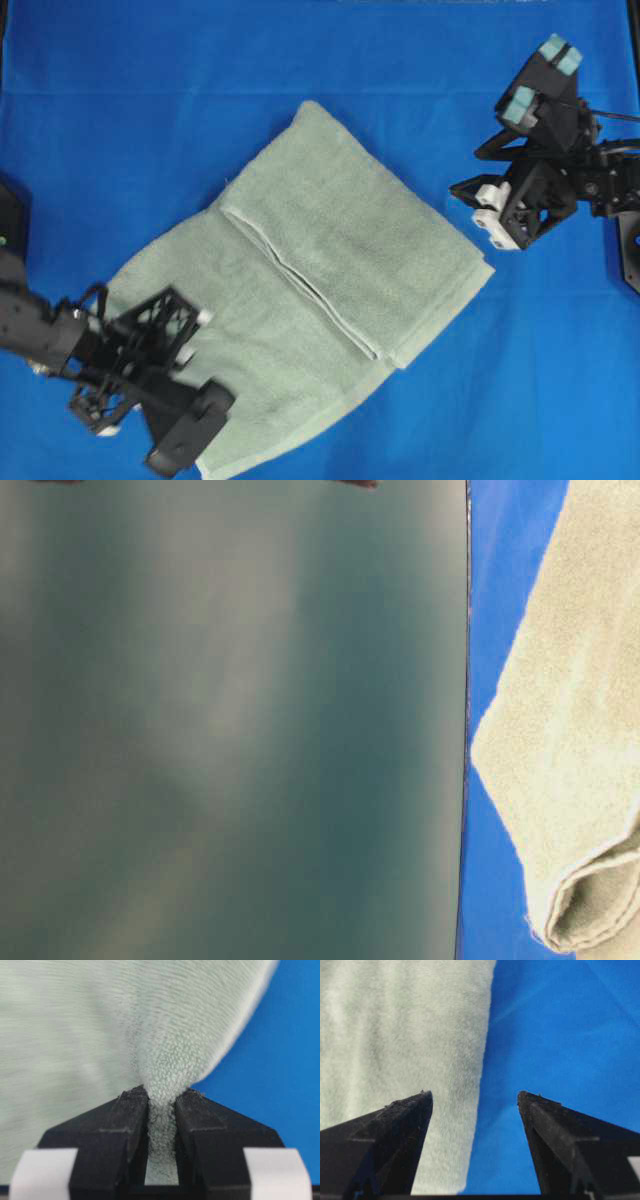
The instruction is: Fold a bath towel.
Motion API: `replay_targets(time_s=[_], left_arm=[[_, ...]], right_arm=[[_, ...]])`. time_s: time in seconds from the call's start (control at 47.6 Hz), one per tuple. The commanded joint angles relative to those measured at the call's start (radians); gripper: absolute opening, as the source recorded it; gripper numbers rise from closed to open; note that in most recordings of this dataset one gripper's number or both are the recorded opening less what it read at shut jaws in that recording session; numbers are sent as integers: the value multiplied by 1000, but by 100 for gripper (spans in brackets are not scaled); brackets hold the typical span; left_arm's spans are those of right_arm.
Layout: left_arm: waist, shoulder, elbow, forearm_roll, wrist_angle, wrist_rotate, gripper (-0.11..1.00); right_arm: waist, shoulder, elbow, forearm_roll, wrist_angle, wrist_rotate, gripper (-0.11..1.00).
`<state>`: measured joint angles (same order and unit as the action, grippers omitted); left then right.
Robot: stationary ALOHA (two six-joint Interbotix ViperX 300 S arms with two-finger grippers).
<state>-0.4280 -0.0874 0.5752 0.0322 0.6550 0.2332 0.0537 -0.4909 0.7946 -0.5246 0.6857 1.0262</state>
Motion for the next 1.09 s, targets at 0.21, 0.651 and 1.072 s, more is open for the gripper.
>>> replay_targets(time_s=[0.21, 0.651, 1.072], left_arm=[[295, 72, -230, 201, -25, 158, 10], [471, 371, -483, 176, -86, 428, 11], [500, 383, -505, 186, -135, 434, 62]], right_arm=[[84, -146, 40, -6, 133, -32, 67], [112, -276, 127, -20, 192, -34, 67], [114, -273, 133, -38, 169, -34, 67]])
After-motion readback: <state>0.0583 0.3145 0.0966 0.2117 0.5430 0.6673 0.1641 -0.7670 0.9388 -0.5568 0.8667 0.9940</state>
